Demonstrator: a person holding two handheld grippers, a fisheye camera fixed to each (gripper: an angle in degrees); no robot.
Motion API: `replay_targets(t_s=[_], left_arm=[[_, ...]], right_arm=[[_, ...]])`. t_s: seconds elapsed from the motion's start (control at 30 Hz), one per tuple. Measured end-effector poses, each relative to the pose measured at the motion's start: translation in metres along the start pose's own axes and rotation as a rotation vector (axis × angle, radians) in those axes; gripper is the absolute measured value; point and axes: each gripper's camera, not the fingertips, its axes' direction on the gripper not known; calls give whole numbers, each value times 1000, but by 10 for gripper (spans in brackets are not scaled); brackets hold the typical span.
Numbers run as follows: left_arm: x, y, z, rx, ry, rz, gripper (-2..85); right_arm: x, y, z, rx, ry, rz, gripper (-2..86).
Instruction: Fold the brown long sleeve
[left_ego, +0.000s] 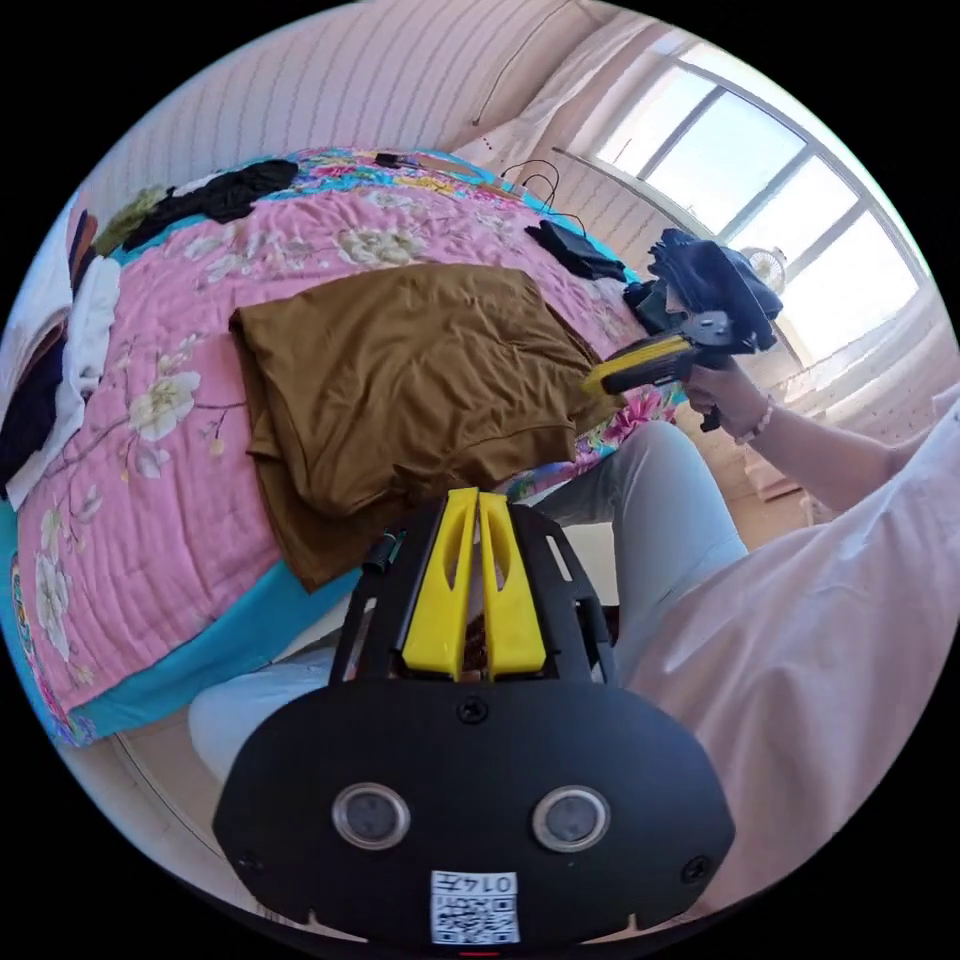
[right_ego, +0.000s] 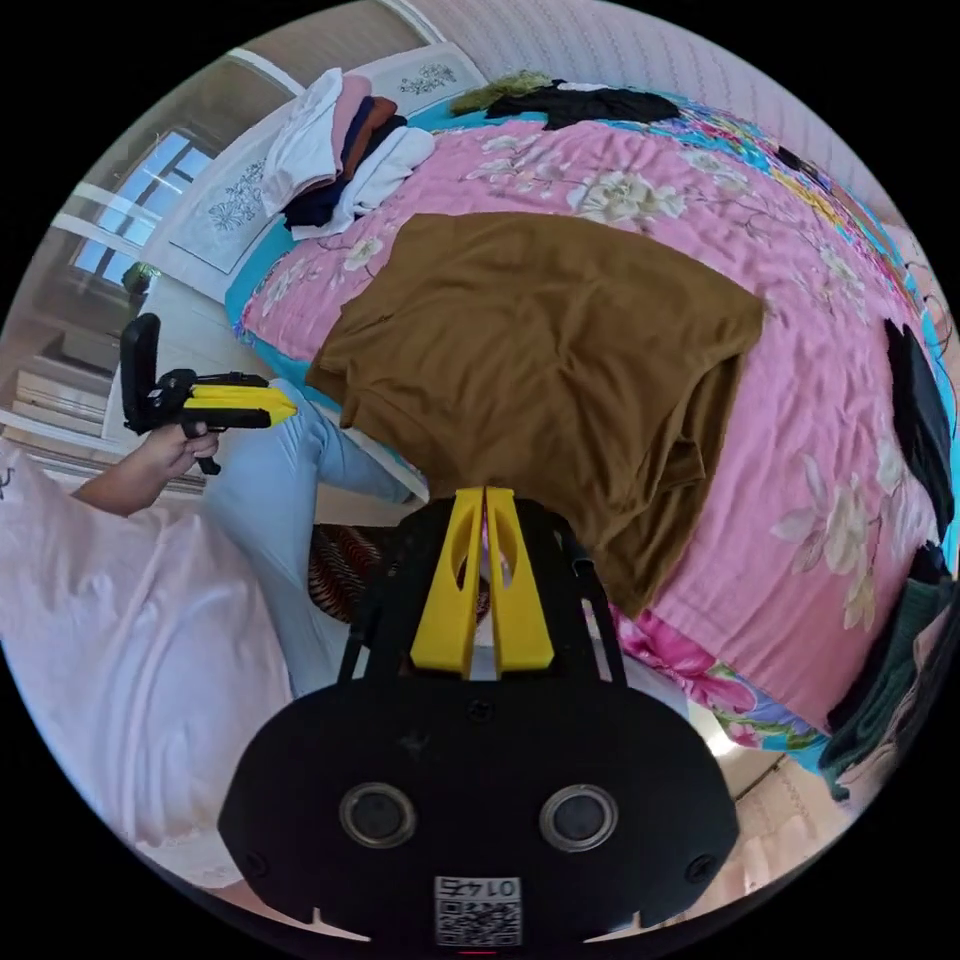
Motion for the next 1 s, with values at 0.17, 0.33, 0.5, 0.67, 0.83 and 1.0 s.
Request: replay_targets(t_s=[0.17, 0.33, 0.5, 0.67, 0.83, 1.0], left_arm=[[47, -31, 24, 68, -113, 147, -10], [60, -42, 82, -35, -105, 182, -10], [57, -29, 122, -67, -42, 129, -10], [66, -37, 124, -102, 7, 171, -10], [90, -47, 118, -83, -39, 268, -10], [101, -53, 153, -176, -113, 324, -10]], right_arm=[[-41, -109, 7, -59, 143, -187, -4], [-49, -199, 66, -276, 258, -98, -5], [-43, -210, 88, -292, 189, -19, -8], [-39, -207, 93, -291, 112, -8, -8], [-55, -198, 79, -235, 181, -142, -8], [-32, -204, 82, -188, 211, -36, -7]])
